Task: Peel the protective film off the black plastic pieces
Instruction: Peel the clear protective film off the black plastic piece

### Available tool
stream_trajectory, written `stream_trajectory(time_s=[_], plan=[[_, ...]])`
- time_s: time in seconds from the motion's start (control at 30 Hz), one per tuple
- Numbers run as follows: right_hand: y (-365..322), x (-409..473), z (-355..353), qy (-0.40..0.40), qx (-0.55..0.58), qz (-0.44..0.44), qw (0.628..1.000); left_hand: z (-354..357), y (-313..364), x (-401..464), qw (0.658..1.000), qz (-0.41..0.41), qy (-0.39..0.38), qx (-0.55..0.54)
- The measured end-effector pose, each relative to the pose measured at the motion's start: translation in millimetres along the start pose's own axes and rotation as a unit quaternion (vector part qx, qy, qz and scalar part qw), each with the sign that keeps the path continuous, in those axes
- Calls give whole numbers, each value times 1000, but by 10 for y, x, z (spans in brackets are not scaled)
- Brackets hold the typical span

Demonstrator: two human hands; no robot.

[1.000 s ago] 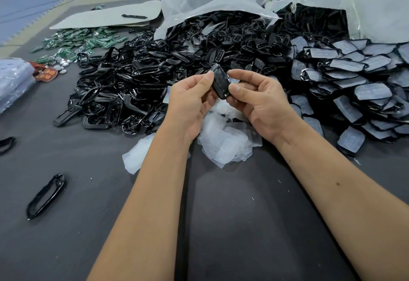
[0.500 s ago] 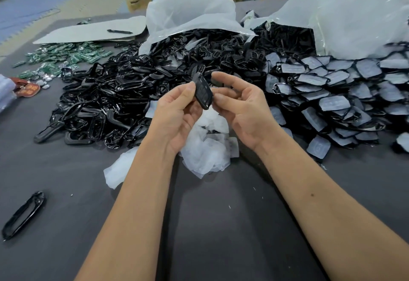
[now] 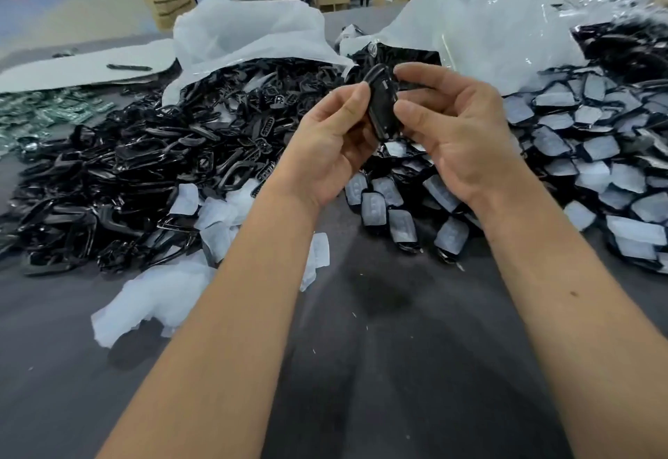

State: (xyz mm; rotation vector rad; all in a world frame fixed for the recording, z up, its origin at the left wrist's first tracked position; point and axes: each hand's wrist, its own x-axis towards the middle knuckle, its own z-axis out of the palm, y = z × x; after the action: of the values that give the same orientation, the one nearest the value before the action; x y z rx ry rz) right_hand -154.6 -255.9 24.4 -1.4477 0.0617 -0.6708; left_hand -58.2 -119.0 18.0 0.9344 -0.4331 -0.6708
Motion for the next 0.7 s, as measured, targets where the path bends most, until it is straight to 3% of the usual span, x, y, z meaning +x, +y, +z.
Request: stream_trajectory(time_s=[0.1, 0.2, 0.27, 0.33, 0.43, 0.5, 0.7], plan=[[-69, 43, -279, 71, -158, -62, 983, 225, -65, 188, 997, 4, 25, 71], [-87, 95, -449, 111, -398, -122, 902, 371, -132, 317, 989, 32, 86, 119], [-78, 115, -490, 91, -500, -151, 848, 428, -213, 339, 985, 54, 105, 123], [-30, 127, -511, 60, -571, -156, 804, 463, -331, 322, 969, 87, 109, 205], [26, 132, -511, 25, -595, -119, 795, 476, -466, 270, 922, 122, 89, 358], [42, 133, -507, 21, -601, -99, 793, 470, -513, 235, 903, 140, 79, 398], [-15, 145, -384, 37, -607, -88, 789, 420, -497, 138, 945, 119, 92, 292]])
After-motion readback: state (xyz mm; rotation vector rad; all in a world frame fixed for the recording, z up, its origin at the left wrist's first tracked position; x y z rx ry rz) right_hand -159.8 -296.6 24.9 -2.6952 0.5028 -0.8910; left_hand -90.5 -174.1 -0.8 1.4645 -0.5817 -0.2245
